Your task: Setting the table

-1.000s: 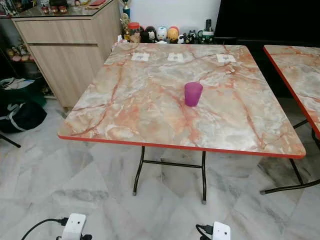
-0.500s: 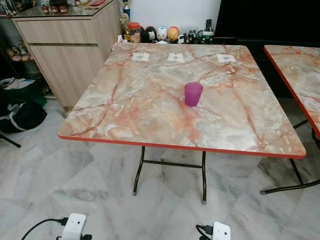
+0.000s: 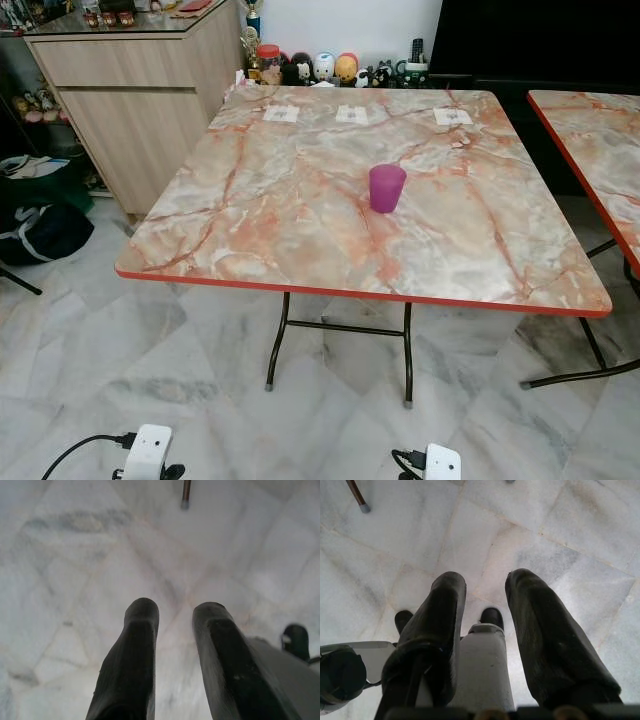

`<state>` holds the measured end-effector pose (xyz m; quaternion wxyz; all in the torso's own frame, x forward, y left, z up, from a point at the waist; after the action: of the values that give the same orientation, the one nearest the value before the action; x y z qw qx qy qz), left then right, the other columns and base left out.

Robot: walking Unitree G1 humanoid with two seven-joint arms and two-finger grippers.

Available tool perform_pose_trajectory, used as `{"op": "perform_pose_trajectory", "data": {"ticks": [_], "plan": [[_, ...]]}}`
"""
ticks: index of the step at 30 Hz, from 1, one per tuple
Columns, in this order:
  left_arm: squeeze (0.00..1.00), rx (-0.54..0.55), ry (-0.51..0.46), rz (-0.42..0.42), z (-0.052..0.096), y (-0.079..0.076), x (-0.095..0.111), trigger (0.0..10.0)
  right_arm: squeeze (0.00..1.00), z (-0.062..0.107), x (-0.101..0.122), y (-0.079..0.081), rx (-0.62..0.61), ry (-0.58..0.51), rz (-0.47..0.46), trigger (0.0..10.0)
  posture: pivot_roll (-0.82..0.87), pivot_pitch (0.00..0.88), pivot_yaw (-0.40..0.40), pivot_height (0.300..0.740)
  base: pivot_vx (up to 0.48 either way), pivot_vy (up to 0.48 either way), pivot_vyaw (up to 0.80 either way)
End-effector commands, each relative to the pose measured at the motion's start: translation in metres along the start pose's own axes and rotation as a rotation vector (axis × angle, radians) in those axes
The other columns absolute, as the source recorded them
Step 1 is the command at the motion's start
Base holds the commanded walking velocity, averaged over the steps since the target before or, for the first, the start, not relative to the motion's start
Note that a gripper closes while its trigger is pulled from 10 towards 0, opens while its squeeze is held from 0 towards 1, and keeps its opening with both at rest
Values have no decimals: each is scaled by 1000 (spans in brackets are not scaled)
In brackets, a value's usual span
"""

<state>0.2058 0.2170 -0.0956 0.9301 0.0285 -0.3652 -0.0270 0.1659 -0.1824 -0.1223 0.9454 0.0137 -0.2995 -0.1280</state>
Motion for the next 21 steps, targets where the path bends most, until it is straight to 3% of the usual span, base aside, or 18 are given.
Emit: {"op": "perform_pose_trajectory", "data": {"ticks": [1, 4, 5, 6, 7, 20, 21], "plan": [[0, -4, -23, 14, 1, -1, 0, 10000, 0, 1, -5, -3, -8, 20, -11, 10000, 40, 0, -4, 740, 0, 0, 0], [0, -11, -47, 7, 1, -1, 3, 10000, 0, 1, -6, -3, -8, 20, -11, 10000, 38, 0, -2, 740, 0, 0, 0], [0, -28, -134, -1, -9, -6, 43, 10000, 0, 1, -5, -3, -7, 20, -12, 10000, 30, 0, 4, 740, 0, 0, 0], [0, -53, -271, -14, -15, -14, 99, 10000, 0, 1, -5, -3, -8, 17, -15, 10000, 30, 0, 4, 740, 0, 0, 0], [0, -62, -315, -15, -15, -15, 113, 10000, 0, 1, -5, -3, -8, 16, -14, 10000, 27, 0, 5, 740, 0, 0, 0], [0, -85, -551, -24, 3, -3, 137, 10000, 0, 2, -8, -4, -7, 24, -6, 10000, 39, 0, -1, 740, 0, 0, 0], [0, -85, -626, 12, 13, 3, 140, 10000, 0, 2, -7, -4, -7, 22, -4, 10000, 40, 0, -3, 740, 0, 0, 0]]}}
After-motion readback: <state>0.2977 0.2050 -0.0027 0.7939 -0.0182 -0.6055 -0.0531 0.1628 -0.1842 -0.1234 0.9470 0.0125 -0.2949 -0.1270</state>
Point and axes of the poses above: a point about 5 cm out from each wrist's last joint towards the gripper, its own z axis pointing back from the gripper into the wrist, its own x axis along the axis of the wrist's last joint, y = z × x, the point moved 3 cm from there along -z, pointing out of the wrist towards the gripper, and after that the axes turned 3 degrees about z, right-handed, at the moved point
